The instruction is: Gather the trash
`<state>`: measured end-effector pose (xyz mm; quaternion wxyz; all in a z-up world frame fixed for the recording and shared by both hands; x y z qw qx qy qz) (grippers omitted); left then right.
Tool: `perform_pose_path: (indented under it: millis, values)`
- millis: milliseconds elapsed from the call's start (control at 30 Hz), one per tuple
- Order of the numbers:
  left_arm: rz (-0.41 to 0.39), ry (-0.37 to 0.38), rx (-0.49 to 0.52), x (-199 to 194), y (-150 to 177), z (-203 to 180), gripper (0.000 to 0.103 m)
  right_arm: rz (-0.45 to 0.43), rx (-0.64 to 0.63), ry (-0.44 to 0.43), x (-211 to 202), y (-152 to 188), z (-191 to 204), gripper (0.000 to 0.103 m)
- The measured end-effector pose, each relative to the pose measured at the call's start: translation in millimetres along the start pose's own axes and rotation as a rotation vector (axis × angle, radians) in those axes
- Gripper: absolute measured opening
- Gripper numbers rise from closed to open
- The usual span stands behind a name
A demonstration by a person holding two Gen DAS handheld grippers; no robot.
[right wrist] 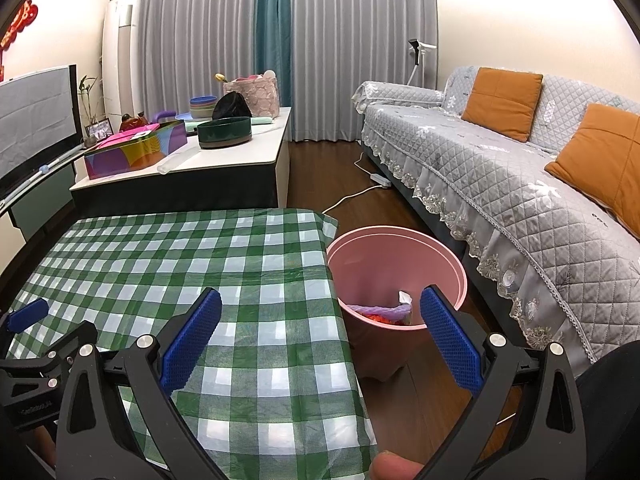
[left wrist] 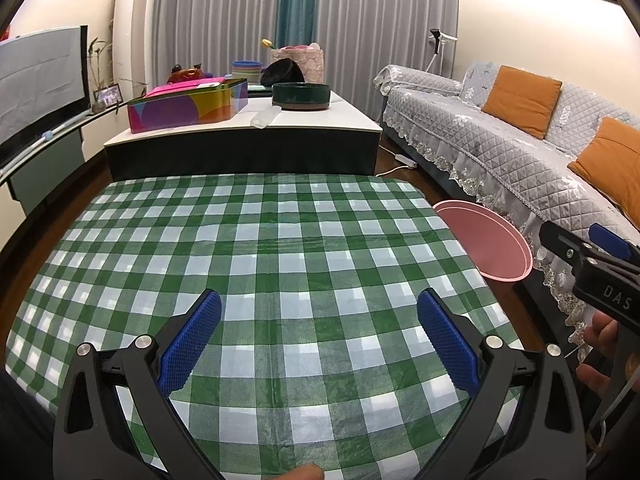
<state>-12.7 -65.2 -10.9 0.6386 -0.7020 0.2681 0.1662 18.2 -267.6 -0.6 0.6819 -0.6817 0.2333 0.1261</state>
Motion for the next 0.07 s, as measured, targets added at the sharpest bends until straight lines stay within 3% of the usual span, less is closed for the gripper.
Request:
perform_pose_path:
  millis: [67]
  values:
    - [0.001,0.0,0.003,0.4,0.2,-0.7,0.095,0.001,0.0,-0.001,-0.3,0.5,-0.7,0.098]
Point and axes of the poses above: each gripper's, at about its wrist camera, not at the fingertips, and x roughly the way its jaws point, z to its left, y to its underside, the point moved 5 cm from there along x, roughly the way its jaws point, and after that the axes turned 7 degrees about y, right-handed, at the moved point
